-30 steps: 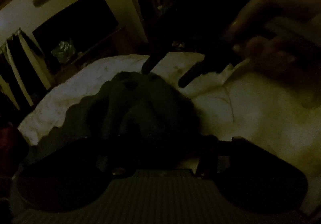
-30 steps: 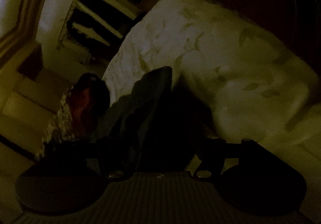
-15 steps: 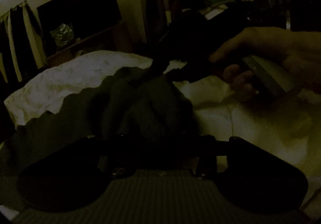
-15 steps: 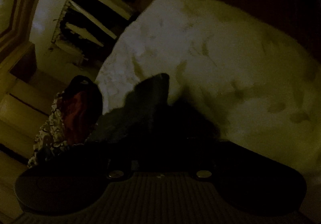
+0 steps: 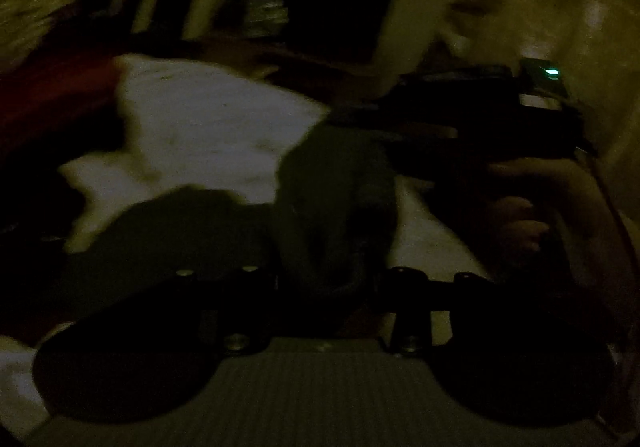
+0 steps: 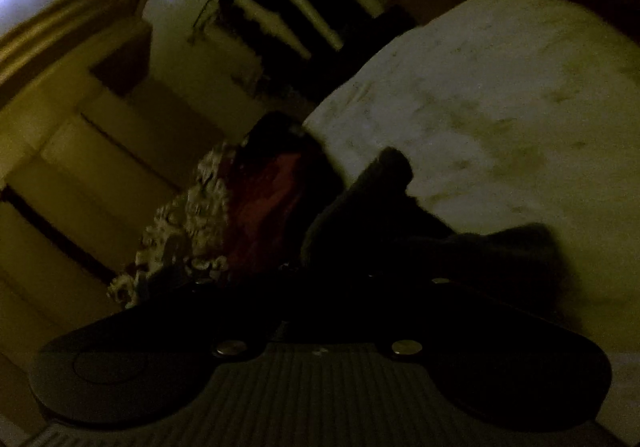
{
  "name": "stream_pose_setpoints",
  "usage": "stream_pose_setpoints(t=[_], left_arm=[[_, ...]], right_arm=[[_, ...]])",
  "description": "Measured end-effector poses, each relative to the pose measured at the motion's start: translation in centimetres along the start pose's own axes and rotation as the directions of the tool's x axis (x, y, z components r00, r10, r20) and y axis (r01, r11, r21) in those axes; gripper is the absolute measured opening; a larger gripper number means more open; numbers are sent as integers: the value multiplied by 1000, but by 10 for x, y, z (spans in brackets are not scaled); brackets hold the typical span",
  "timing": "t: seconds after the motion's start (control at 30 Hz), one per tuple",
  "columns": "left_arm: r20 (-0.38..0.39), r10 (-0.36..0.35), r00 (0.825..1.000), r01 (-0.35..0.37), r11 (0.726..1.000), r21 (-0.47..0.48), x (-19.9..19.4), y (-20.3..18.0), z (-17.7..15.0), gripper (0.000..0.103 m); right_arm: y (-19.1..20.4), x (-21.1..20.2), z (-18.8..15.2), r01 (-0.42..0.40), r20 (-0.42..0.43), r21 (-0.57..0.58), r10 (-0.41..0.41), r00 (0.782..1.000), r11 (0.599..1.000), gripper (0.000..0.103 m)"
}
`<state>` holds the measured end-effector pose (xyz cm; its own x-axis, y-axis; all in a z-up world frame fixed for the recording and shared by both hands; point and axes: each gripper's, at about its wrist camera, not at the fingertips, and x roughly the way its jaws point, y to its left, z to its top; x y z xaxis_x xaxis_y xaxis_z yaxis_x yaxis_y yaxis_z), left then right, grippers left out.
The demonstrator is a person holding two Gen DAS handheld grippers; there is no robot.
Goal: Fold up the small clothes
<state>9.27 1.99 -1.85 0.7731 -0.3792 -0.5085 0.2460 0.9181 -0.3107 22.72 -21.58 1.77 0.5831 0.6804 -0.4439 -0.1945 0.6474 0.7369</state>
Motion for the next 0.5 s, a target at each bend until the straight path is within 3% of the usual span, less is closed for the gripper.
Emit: stream_pose_setpoints(t=[0.13,0.2,0.37,0.47,0.5], left_arm=[[-37,86,996,-90,987,-131,4,73,0,37],[-55,136,989,-142,980,-137,9,95,-2,37],[-85,168,982,-181,969,-166,24,125,-7,37],[-104,221,970,-235,961,-149,32,131,-9,45],[-108,239,965,-253,957,-143,32,134,-12,56]], right_arm=[[27,73,-8,65,-75,-72,-71,995,995,33],[38,103,-14,98,-94,-125,-110,989,987,33],[45,156,-33,177,-120,-214,-205,971,961,33],[39,174,-38,189,-136,-235,-225,965,954,34],[37,178,-41,190,-139,-240,-227,964,952,36]])
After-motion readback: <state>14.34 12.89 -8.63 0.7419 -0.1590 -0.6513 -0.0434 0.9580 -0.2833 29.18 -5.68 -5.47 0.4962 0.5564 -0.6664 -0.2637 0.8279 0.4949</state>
